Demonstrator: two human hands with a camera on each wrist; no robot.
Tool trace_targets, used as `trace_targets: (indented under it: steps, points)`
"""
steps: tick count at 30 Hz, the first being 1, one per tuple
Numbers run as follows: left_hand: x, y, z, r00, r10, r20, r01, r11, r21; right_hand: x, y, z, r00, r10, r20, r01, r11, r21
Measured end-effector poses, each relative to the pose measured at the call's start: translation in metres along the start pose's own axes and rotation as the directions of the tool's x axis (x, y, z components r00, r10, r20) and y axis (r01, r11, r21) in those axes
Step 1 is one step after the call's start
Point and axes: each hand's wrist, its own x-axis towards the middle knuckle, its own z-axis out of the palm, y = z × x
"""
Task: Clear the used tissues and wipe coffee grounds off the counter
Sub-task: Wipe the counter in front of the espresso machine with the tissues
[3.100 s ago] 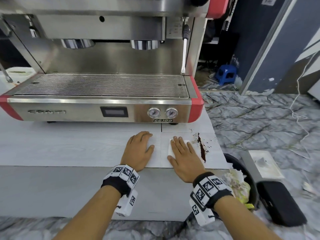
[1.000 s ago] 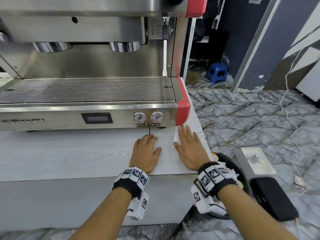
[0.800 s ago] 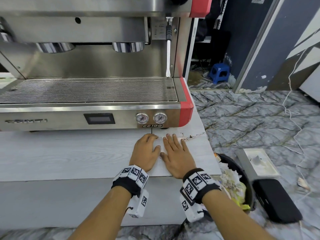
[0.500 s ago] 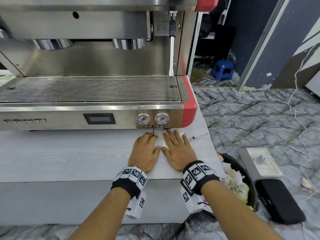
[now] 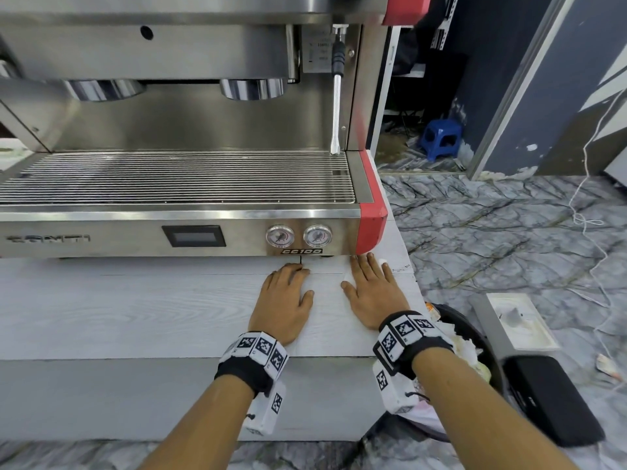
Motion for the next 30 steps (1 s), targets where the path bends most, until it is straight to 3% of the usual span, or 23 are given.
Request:
trace_targets:
  steps: [13,17,25,30]
  points:
    - [-0.001,0.001,-0.001,1.000,-0.005,0.011,0.005,1.000,0.007,-0.008,0.061,-0.023,0.966,0.211,0.148,-0.216,0.976,0.019]
    - [-0.002,0.000,0.000,1.000,-0.003,0.013,0.003,1.000,0.002,-0.011,0.077,-0.036,0.953,0.266,0.143,-0.276,0.960,0.056]
    - [-0.001,0.000,0.000,1.000,-0.008,0.007,0.008,1.000,-0.006,-0.002,0.056,-0.069,0.985,0.078,0.151,-0.080,0.997,0.009]
    - [-0.001,0.001,0.000,1.000,-0.006,0.002,0.006,1.000,-0.011,0.012,0.038,-0.057,0.980,-0.045,0.194,0.063,0.994,-0.089]
